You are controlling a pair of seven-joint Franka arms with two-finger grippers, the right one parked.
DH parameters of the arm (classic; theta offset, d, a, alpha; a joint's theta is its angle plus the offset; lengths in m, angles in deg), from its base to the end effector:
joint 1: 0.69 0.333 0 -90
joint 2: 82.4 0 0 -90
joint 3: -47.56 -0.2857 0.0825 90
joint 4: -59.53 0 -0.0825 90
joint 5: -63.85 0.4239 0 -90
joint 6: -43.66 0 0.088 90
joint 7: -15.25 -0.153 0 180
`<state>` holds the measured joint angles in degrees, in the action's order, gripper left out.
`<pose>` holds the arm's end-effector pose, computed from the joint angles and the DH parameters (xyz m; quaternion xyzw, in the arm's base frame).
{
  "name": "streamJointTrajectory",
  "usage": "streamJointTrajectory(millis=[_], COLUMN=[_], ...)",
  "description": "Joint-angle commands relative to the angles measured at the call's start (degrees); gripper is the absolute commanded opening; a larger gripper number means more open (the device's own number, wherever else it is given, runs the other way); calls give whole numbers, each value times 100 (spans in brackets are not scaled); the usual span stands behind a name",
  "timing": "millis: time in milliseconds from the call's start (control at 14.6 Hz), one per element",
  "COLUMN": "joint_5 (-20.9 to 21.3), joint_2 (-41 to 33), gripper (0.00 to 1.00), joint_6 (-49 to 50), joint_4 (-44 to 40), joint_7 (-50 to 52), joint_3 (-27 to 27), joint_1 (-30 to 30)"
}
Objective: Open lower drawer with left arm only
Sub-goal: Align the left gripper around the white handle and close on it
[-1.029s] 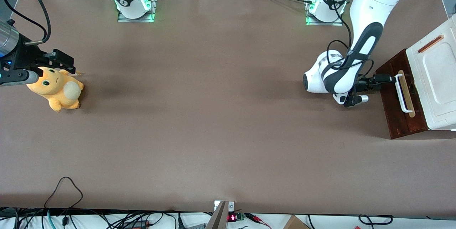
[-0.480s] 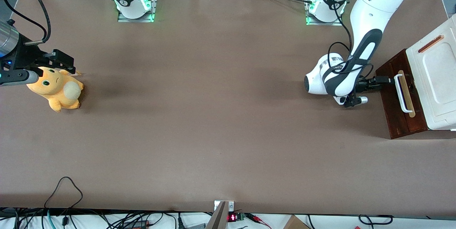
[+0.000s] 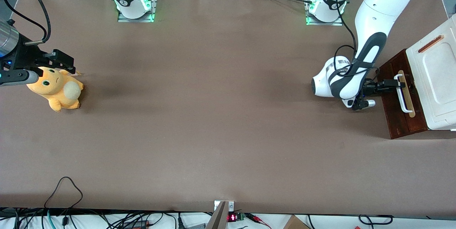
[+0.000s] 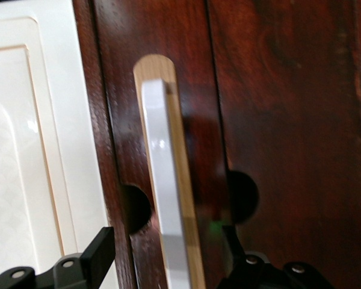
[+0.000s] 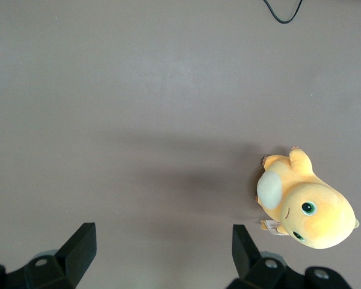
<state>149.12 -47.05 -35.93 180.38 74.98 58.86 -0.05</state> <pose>0.5078 0.0640 0.0915 -0.6990 0.0419 0.0417 0.7127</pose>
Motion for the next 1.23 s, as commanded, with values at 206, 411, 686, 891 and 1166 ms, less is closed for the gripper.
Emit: streamJointTrajectory(millis=[206,411,686,891,1166], joint_5=[245,253,341,420,464], joint_2=[15,59,121,147,182], gripper=[52,45,45,43,40], joint_6=[23,5,-21,-12,-21], joint_4=[-70,-113,-158,-166,-166], joint_7=[-225,-234,-278,-278,-278], joint_3=[13,13,13,13,13], joint_1=[77,77,77,147,217])
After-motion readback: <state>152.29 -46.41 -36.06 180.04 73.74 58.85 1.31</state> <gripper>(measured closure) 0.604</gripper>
